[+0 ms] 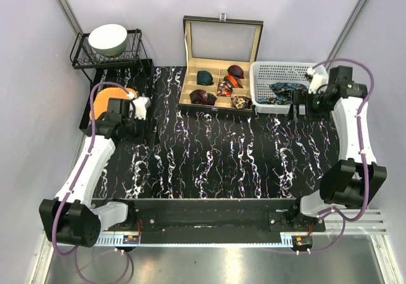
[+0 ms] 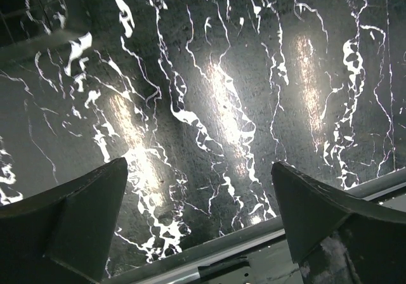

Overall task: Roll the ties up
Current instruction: Pick up the tie from the bin.

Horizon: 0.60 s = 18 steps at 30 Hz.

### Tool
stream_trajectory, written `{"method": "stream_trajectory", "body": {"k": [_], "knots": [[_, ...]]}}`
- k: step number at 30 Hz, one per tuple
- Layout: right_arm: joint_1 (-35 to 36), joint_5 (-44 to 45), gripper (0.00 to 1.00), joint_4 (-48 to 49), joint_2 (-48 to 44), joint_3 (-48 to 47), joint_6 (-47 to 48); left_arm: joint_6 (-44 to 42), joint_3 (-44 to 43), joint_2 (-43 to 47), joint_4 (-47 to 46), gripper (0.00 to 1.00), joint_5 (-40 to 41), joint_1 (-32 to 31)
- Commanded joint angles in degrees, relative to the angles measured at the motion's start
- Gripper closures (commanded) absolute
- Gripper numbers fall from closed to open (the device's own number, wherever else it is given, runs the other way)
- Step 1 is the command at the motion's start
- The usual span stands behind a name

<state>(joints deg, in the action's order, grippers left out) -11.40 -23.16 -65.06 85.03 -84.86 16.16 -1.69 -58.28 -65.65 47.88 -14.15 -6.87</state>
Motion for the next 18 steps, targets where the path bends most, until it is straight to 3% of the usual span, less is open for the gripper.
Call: {"method": "stream_trajectory", "body": {"k": [1,10,18], "knots": [[0.3,1.5,0.0,1.8,3.0,-13.4,-2.4,-2.6,-5.9,1.6,-3.3,0.01,0.2,0.2],[0.2,10.7,0.0,3.4,23.8,-44.1,-5.3,-6.5,-18.4,-1.9,-8.1,0.01,-1.5,0.2],[0.1,14.0,0.0,2.4,44.8,-68.2,-4.1,-7.6,-23.5,-9.4,-8.1,0.01,-1.7,0.2]]}}
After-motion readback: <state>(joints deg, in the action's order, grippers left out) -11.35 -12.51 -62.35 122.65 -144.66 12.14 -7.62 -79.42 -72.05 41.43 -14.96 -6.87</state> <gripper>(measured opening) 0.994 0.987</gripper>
